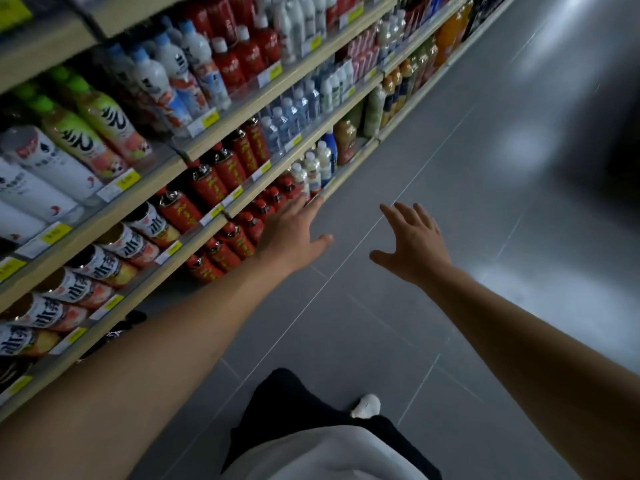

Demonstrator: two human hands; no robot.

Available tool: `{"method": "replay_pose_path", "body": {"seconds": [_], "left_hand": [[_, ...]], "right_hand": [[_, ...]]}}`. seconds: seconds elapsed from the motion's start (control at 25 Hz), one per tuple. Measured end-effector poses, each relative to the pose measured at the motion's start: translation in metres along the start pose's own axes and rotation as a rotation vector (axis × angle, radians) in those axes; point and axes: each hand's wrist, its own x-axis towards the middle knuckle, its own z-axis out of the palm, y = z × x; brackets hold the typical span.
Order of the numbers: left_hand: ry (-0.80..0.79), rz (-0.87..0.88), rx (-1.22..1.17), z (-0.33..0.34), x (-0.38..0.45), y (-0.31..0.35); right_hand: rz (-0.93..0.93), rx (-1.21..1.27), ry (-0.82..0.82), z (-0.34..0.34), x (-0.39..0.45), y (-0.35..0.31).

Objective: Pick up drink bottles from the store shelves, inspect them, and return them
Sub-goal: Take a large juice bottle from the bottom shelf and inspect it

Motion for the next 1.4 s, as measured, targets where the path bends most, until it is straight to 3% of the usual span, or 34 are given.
{"method": "replay_pose_path", "body": {"seconds": [0.28,0.56,0.96,1.12,1.4], "left_hand": [[0.025,-0.02,-0.009,0.02,0.125,0.068],[0.05,-0.035,-0.079,0.017,0.324,0.109],[0.038,-0.122,-0.08,0.014,0.533,0.141],[0.069,-0.246,-0.021,0.033,0.599,0.154],[0.115,-0.617,-0.03,0.057,0.652,0.189]], "right_hand": [[-0.045,-0.04,-0.014,-0.057,0.102,0.092],[-0.083,-0.082,-0.061,-0.115,0.292,0.169],[-0.166,-0.089,-0.078,-0.186,0.495,0.258],[-0.303,-0.117,-0.163,-0.193,0.581,0.302],[-0.566,-0.17,-0.382,-0.202,0.702,0.347]]}}
